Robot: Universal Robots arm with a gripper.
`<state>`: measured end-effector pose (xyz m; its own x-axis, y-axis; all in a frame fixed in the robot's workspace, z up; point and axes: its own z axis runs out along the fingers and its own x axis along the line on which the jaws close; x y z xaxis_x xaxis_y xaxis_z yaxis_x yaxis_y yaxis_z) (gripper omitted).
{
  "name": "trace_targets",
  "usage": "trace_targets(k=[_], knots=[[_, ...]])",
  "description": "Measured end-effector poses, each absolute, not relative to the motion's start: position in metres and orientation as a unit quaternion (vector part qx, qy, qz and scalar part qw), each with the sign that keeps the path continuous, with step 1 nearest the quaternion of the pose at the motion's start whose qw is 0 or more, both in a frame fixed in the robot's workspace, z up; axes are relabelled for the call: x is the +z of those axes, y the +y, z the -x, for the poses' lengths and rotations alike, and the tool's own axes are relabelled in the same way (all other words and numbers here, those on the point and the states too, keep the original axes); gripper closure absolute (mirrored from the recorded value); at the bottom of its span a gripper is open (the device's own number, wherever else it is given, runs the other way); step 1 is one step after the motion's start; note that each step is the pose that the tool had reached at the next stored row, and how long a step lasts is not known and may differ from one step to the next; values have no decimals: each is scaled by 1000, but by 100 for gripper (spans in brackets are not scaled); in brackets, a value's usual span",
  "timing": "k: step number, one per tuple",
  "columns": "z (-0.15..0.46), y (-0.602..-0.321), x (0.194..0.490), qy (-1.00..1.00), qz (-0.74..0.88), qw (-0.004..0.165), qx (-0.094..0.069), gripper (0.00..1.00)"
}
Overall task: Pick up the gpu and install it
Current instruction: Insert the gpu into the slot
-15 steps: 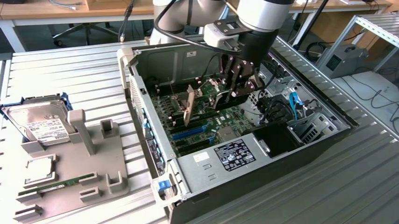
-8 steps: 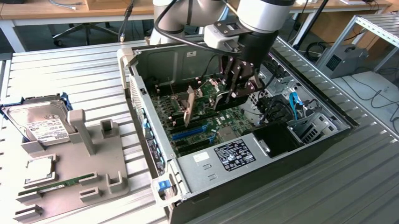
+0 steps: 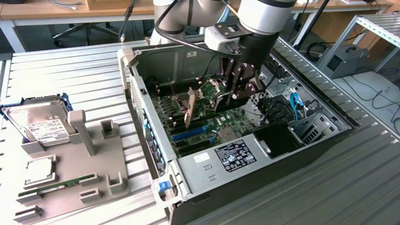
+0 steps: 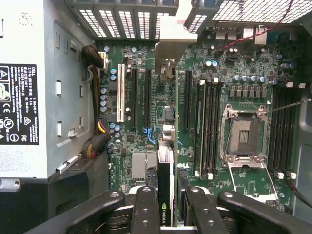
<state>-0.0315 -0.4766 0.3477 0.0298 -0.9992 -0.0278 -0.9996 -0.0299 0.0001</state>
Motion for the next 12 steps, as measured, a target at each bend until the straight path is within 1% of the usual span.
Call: trace_targets(k=[12], knots=[[32,-478,346,696,718,10,10,74]])
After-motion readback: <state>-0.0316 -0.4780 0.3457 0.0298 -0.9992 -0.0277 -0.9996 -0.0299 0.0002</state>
